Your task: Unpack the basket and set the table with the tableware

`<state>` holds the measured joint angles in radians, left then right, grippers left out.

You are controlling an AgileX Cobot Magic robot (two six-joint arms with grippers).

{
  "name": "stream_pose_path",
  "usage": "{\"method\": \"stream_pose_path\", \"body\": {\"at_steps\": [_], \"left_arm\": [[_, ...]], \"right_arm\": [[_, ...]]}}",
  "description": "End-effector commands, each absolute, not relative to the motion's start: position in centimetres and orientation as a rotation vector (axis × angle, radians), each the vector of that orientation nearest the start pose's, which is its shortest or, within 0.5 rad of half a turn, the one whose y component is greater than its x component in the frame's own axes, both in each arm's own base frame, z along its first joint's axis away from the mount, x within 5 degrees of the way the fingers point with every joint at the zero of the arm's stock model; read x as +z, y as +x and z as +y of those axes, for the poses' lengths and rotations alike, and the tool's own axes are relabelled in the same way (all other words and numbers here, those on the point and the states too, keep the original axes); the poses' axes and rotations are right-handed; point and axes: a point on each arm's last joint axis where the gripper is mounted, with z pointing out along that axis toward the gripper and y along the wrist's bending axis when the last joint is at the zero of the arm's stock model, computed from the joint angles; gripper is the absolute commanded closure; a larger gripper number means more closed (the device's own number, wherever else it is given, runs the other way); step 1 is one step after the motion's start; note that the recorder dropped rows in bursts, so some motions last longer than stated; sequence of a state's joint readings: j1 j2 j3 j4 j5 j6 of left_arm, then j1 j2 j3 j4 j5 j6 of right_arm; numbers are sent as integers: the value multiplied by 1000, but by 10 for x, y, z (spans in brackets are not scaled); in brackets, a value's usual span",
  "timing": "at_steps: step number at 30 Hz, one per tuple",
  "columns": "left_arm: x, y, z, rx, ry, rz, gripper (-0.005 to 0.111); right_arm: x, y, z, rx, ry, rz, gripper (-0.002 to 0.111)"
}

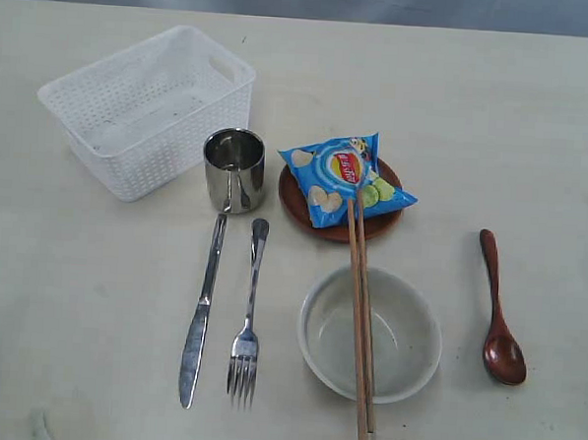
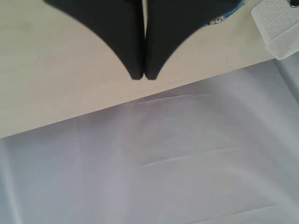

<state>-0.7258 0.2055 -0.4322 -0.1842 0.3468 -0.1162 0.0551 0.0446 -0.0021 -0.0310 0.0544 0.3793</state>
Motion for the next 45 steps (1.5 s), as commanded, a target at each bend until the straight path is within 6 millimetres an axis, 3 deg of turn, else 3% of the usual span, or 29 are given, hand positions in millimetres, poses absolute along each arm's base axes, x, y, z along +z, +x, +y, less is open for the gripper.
{"method": "stream_pose_path", "body": {"at_steps": [1,8,12,19,29,45], "left_arm": [[311,38,-39,-781,442,1608,107],[277,51,-41,-537,539,1548,107],[255,59,-38,-457,450,1564,107],[238,67,-26,-314,267,1623,107],[207,63,-16,-240,155,1601,107],[210,55,-14,-228,159,1518,107]], "right_arm": [[206,60,3,311,238,1564,108],[206,59,3,311,237,1562,108],[206,59,3,311,237,1562,108],[206,59,3,311,237,1562,108],[206,59,3,306,233,1562,108],[206,59,3,306,233,1562,108]]}}
